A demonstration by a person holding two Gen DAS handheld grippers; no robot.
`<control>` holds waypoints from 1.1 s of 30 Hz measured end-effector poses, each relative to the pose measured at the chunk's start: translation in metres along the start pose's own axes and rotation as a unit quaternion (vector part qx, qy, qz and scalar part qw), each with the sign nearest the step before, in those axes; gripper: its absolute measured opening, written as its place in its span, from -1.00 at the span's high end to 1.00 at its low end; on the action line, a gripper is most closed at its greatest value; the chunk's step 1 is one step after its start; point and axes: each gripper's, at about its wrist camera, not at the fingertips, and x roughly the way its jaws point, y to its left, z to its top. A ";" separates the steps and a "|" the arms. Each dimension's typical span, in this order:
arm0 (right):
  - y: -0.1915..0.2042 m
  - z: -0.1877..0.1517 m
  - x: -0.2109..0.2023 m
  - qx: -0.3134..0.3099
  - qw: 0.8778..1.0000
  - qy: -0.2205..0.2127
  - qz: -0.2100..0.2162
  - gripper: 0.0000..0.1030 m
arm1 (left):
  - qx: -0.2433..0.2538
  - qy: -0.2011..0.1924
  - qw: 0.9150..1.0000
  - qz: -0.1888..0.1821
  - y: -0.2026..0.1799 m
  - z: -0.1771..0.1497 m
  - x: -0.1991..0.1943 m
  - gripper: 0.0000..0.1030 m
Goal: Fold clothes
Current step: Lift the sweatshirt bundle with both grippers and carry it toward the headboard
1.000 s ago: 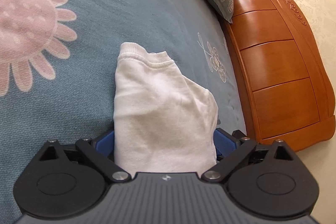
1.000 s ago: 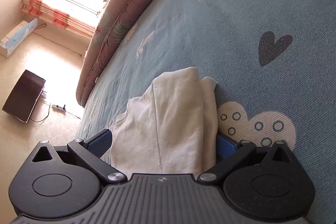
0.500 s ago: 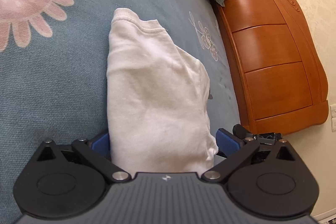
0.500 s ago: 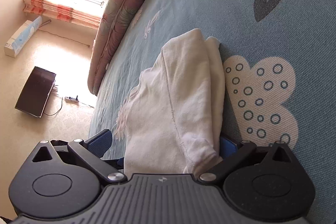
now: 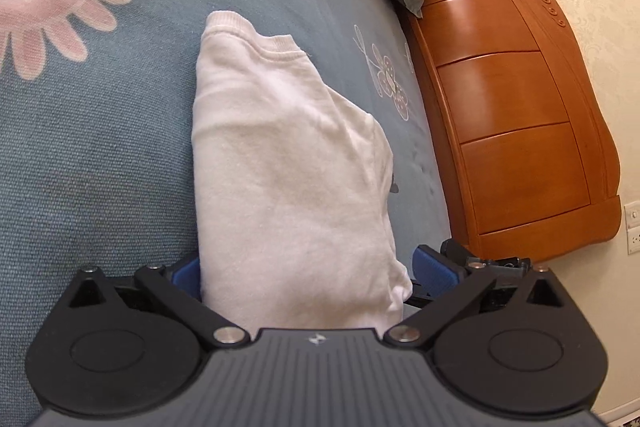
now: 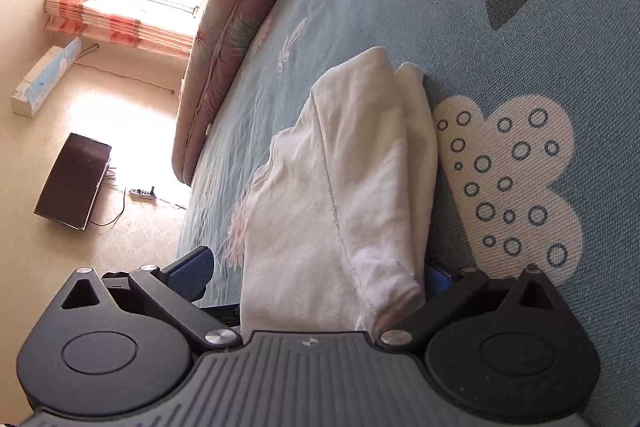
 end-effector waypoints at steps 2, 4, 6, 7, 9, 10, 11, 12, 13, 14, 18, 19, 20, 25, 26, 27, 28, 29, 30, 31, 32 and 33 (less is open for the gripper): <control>0.002 0.011 0.011 0.002 1.000 0.003 -0.001 -1.00 | 0.002 -0.001 1.000 0.013 -0.006 0.004 0.006 -0.97; 0.006 0.013 0.016 0.000 1.000 0.006 -0.008 -1.00 | 0.016 0.002 1.000 0.026 -0.013 0.003 0.009 -0.97; 0.007 0.010 0.015 -0.008 1.000 0.011 -0.004 -1.00 | 0.019 0.001 1.000 0.019 -0.010 0.000 0.007 -0.97; 0.005 0.007 0.012 -0.009 1.000 0.012 0.005 -1.00 | 0.014 -0.001 1.000 0.011 -0.006 -0.001 0.005 -0.97; 0.001 0.006 0.009 -0.004 1.000 0.013 0.020 -1.00 | -0.002 -0.005 1.000 0.001 -0.002 0.002 0.004 -0.97; -0.001 0.008 0.008 0.003 1.000 0.013 0.026 -1.00 | -0.007 -0.005 1.000 0.002 -0.002 0.004 0.006 -0.97; -0.003 0.010 0.008 0.009 0.999 0.012 0.031 -1.00 | -0.012 -0.006 1.000 0.003 -0.001 0.007 0.007 -0.97; -0.004 0.013 0.009 0.016 0.999 0.015 0.033 -1.00 | -0.013 -0.006 1.000 0.007 -0.003 0.007 0.008 -0.97; -0.003 0.015 0.011 0.022 0.999 0.018 0.032 -1.00 | -0.009 -0.005 1.000 0.013 -0.005 0.007 0.008 -0.97; -0.003 0.015 0.011 0.023 0.999 0.020 0.033 -1.00 | -0.005 -0.003 1.000 0.014 -0.007 0.006 0.008 -0.97; -0.003 0.017 0.012 0.027 0.998 0.026 0.040 -1.00 | -0.008 -0.004 1.000 0.010 -0.006 0.007 0.012 -0.97; -0.003 0.018 0.014 0.028 0.998 0.024 0.042 -1.00 | -0.010 -0.004 1.000 0.009 -0.006 0.008 0.014 -0.97; -0.003 0.019 0.014 0.027 0.998 0.024 0.043 -1.00 | -0.010 -0.005 1.000 0.008 -0.006 0.009 0.014 -0.97; -0.005 0.024 0.011 0.029 0.998 0.019 0.058 -1.00 | -0.004 -0.003 1.000 0.006 -0.004 0.010 0.012 -0.97; -0.007 0.025 0.011 0.035 0.997 0.014 0.064 -1.00 | -0.006 -0.008 1.000 0.004 -0.003 0.009 0.012 -0.97; -0.009 0.026 0.011 0.041 0.997 0.008 0.070 -1.00 | -0.005 -0.011 1.000 0.005 -0.004 0.009 0.013 -0.97; -0.009 0.027 0.011 0.045 0.996 0.004 0.073 -1.00 | -0.004 -0.013 1.000 0.007 -0.006 0.010 0.014 -0.97; -0.009 0.026 0.010 0.043 0.996 0.003 0.073 -1.00 | -0.003 -0.015 1.000 0.009 -0.007 0.010 0.015 -0.97; -0.008 0.025 0.009 0.040 0.996 0.003 0.074 -1.00 | -0.001 -0.016 1.000 0.010 -0.010 0.010 0.016 -0.96; -0.007 0.023 0.008 0.037 0.996 0.004 0.076 -1.00 | 0.000 -0.018 1.000 0.005 -0.013 0.011 0.015 -0.96; -0.007 0.023 0.006 0.038 0.996 0.003 0.078 -1.00 | -0.001 -0.020 1.000 -0.001 -0.015 0.011 0.013 -0.96; -0.007 0.023 0.004 0.041 0.996 0.001 0.081 -1.00 | -0.002 -0.022 1.000 -0.008 -0.017 0.012 0.012 -0.96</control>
